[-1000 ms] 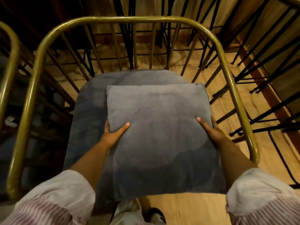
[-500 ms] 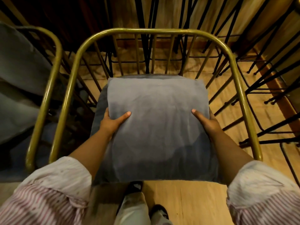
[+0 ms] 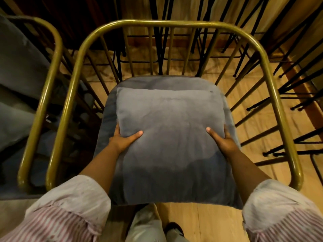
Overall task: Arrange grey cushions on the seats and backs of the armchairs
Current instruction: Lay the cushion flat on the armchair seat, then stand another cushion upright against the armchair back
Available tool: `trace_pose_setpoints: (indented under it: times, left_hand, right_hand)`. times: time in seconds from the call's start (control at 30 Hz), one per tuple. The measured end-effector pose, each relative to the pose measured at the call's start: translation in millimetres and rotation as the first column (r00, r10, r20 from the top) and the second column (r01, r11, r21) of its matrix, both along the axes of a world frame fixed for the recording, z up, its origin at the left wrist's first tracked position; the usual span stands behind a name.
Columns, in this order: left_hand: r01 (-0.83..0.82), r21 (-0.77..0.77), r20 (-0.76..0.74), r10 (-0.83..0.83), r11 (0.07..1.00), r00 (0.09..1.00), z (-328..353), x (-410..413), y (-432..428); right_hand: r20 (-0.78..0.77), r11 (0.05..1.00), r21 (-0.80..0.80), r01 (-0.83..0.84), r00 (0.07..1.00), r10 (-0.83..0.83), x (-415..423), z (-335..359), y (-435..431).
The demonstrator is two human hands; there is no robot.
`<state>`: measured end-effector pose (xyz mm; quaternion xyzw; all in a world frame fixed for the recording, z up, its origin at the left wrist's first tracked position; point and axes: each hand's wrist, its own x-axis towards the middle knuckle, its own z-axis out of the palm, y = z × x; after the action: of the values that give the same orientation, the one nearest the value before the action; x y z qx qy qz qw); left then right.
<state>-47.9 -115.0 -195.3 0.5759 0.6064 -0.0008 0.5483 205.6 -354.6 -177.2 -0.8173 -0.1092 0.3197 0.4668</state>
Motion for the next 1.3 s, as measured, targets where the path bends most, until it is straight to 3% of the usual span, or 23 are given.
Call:
trace_pose_setpoints:
  times: [0.27,0.43,0.67,0.77,0.93,1.1,1.3]
  left_hand:
    - [0.013,0.100,-0.130,0.000,0.995,0.992,5.1,6.4,-15.6]
    - [0.112,0.082,-0.091,-0.104,0.990,0.990,47.5,4.9,-38.1]
    - [0.258,0.188,-0.041,-0.254,0.948,0.966,181.9,-23.6,-81.6]
    - [0.207,0.277,0.010,-0.218,0.938,0.976,232.1,-60.8,-86.5]
    - [0.063,0.396,0.049,-0.089,0.916,0.995,283.2,-137.2,-67.5]
    - [-0.054,0.448,-0.005,0.063,0.892,0.998,302.3,-243.7,-14.7]
    - [-0.110,0.486,-0.036,0.146,0.867,0.989,327.3,-372.5,69.2]
  right_hand:
    - [0.170,0.992,-0.117,-0.037,0.984,0.057,0.9,-16.1,4.8]
    - [0.110,0.931,-0.348,-0.106,0.982,0.153,-11.8,25.2,10.1]
    - [0.222,0.880,-0.274,-0.387,0.865,0.450,-75.2,151.9,37.9]
    - [0.288,0.821,-0.192,-0.538,0.769,0.571,-115.9,199.4,55.6]
    - [0.308,0.739,-0.058,-0.671,0.692,0.653,-187.3,243.0,104.2]
    - [0.320,0.654,0.032,-0.756,0.627,0.710,-283.0,263.1,179.6]
    - [0.345,0.621,0.112,-0.775,0.617,0.707,-396.7,269.9,284.1]
